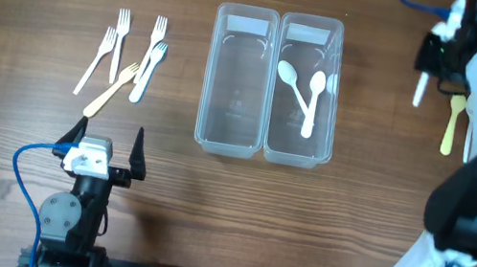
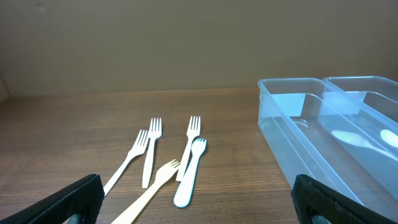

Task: Pack container
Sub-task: 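Place the white spoon into the right container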

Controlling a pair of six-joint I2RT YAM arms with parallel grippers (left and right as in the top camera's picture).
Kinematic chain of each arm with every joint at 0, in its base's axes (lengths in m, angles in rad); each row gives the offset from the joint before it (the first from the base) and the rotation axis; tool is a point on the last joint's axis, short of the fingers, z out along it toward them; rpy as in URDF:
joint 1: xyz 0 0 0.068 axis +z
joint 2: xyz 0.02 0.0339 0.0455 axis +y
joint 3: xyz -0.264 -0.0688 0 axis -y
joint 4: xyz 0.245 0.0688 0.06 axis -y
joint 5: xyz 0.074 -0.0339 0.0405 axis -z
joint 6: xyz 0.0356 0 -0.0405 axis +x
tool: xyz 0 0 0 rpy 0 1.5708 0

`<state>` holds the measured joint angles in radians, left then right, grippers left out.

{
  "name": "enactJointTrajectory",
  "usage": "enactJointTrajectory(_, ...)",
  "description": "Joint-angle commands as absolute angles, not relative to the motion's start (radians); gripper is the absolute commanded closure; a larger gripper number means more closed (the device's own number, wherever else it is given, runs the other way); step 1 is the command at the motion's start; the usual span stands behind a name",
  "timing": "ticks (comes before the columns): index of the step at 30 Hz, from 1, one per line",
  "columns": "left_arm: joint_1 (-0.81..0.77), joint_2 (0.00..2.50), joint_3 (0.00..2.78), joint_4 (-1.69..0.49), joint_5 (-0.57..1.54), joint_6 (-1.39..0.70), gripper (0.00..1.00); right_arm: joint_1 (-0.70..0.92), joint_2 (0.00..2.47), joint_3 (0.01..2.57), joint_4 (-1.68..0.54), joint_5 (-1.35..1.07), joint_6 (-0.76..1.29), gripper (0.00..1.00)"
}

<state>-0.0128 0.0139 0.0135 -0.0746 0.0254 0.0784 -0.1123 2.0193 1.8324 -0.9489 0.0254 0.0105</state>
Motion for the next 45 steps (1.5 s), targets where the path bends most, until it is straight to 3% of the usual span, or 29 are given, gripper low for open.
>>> enactJointTrajectory(1, -0.006, 0.007, 0.006, -0.074, 0.037, 0.101, 0.00, -0.007, 1.927, 1.857, -0.966, -0.058, 0.077, 0.96)
enactJointTrajectory(12, -0.006, 0.007, 0.006, -0.074, 0.037, 0.101, 0.00, 0.224, 1.926, 1.844, -0.976, -0.102, 0.161, 0.95)
enactJointTrajectory(29, -0.006, 0.007, 0.006, -0.074, 0.037, 0.101, 0.00, 0.331, 2.099, 1.670, -0.868, -0.103, 0.168, 0.94)
enactJointTrajectory(30, -0.006, 0.007, 0.006, -0.074, 0.037, 0.101, 0.00, 0.331, 2.107, 1.670, -0.867, -0.103, 0.168, 0.92)
enactJointTrajectory(33, -0.006, 0.007, 0.006, -0.074, 0.037, 0.101, 0.00, 0.331, 2.115, 1.671, -0.857, -0.103, 0.168, 0.67)
enactJointTrajectory(35, -0.006, 0.007, 0.006, -0.074, 0.037, 0.101, 0.00, 0.331, 2.113, 1.671, -0.851, -0.103, 0.164, 0.60)
enactJointTrajectory(45, -0.006, 0.007, 0.006, -0.074, 0.037, 0.101, 0.00, 0.329, 2.040, 1.808, -0.910, -0.113, 0.164, 0.59)
